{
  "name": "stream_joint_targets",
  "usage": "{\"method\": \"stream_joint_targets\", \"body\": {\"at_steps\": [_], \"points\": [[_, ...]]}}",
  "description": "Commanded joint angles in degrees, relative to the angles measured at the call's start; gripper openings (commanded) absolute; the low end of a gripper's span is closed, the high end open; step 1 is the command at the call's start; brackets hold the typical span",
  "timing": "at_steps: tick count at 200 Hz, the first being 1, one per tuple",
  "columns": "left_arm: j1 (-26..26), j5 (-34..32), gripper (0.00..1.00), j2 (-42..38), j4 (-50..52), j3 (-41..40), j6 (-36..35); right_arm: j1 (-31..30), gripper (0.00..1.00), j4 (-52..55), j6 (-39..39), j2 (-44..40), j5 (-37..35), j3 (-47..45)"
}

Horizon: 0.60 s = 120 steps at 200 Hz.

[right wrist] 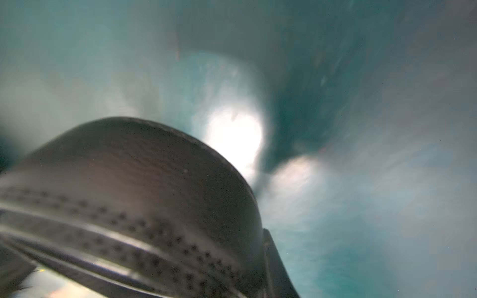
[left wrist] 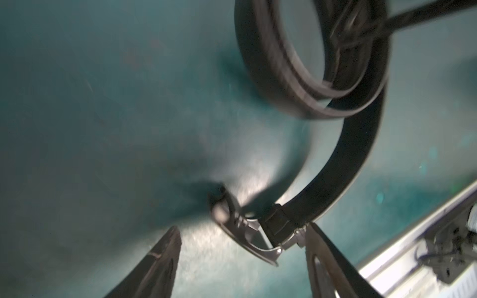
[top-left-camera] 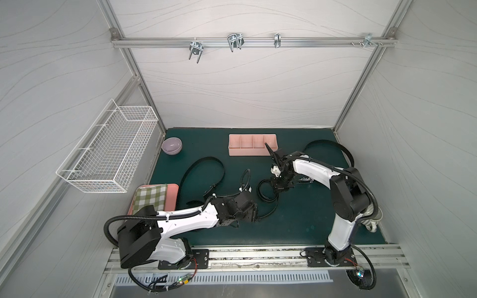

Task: Place the belts into the storage roll
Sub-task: Roll the belt at the center of the board.

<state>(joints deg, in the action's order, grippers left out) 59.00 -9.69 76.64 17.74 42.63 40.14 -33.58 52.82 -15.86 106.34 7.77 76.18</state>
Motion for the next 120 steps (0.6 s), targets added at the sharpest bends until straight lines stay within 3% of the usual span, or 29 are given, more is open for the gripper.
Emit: {"method": "stream_joint_targets", "body": {"at_steps": [1, 45, 103, 120], "points": [[-3.0, -3.8, 0.69, -1.0, 0.3, 5.0, -2.3, -2.0, 0.00, 6.7, 7.5, 1.2, -7.1, 2.1], [-11.5, 4.6, 0.67, 3.3, 0.4, 7.6, -7.2, -7.3, 0.00, 3.5, 13.8, 2.1, -11.8, 1.2], [-11.9, 8.0, 0.62, 8.8, -9.0, 5.5, -12.7, -8.8, 0.00, 0.5, 18.4, 2.9, -5.6, 1.2], [-11.9, 9.5, 0.56, 10.8, -10.9, 5.8, -13.6, -9.5, 0.00, 0.3, 18.9, 3.5, -5.1, 1.1]]}}
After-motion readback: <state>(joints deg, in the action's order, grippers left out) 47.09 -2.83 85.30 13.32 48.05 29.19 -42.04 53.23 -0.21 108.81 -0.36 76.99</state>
